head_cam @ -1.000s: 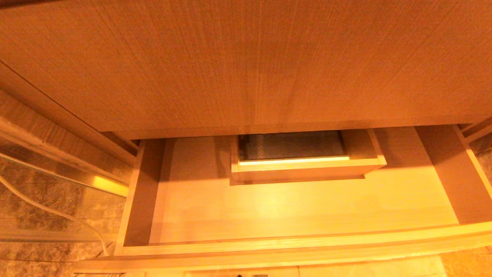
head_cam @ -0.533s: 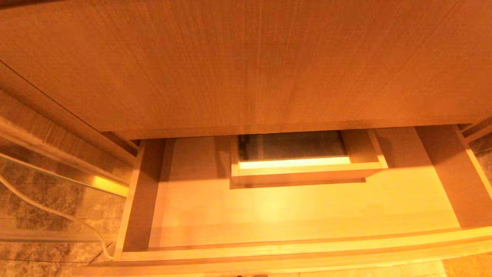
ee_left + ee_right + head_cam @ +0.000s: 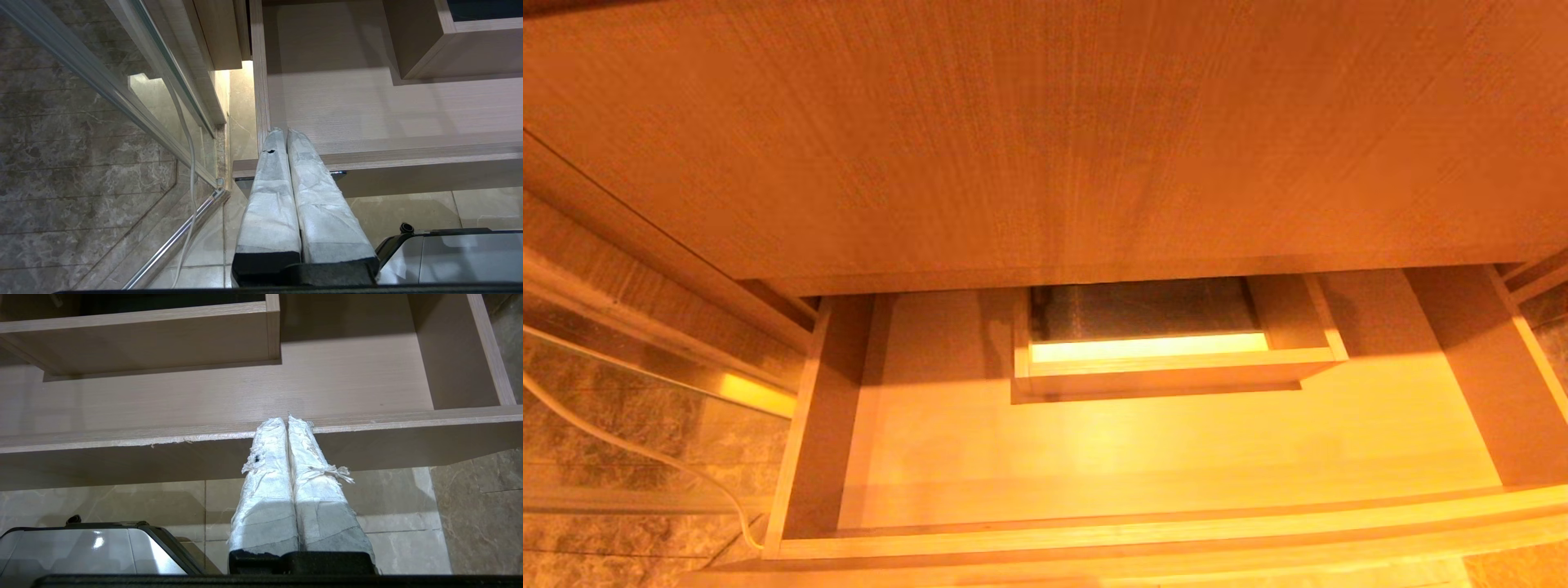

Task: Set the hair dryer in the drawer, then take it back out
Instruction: Pull open the drawer

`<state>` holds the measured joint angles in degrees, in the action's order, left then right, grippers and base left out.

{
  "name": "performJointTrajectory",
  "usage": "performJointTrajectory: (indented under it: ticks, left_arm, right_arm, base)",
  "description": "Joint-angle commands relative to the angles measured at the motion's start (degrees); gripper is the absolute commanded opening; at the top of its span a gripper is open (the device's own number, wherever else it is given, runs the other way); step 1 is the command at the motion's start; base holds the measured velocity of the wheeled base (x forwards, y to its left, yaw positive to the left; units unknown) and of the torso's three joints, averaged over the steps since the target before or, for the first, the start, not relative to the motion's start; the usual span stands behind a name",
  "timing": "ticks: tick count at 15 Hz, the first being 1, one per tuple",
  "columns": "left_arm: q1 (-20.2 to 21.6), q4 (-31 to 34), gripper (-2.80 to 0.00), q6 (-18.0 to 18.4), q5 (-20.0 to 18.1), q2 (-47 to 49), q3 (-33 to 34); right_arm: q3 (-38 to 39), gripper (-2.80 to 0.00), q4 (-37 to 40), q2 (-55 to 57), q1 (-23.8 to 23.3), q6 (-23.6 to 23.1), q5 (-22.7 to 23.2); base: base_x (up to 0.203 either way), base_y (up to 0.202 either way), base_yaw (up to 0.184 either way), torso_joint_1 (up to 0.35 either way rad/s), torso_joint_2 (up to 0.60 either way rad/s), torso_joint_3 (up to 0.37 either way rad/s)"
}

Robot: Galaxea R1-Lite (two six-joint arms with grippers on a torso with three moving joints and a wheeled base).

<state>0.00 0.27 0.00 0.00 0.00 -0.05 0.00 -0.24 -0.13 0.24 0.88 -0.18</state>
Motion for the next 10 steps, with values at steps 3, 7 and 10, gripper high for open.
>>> performJointTrajectory:
  ticks: [3, 7, 10]
  left_arm:
    - [0.0, 0.0, -2.8, 0.0, 0.0, -0.08, -0.02]
    - [0.0, 0.0, -2.8, 0.0, 0.0, -0.09, -0.02]
    - [0.0, 0.0, -2.8, 0.0, 0.0, -0.09, 0.05]
  right_arm:
    - [0.0, -2.8, -0.03, 0.13, 0.02, 0.0, 0.01]
    - [0.0, -2.8, -0.03, 0.13, 0.02, 0.0, 0.01]
    - [0.0, -2.8, -0.03, 0.13, 0.02, 0.0, 0.01]
  base:
    - [0.0, 0.0, 0.0, 0.0, 0.0, 0.0]
    - [0.0, 0.0, 0.0, 0.0, 0.0, 0.0]
    - [0.0, 0.0, 0.0, 0.0, 0.0, 0.0]
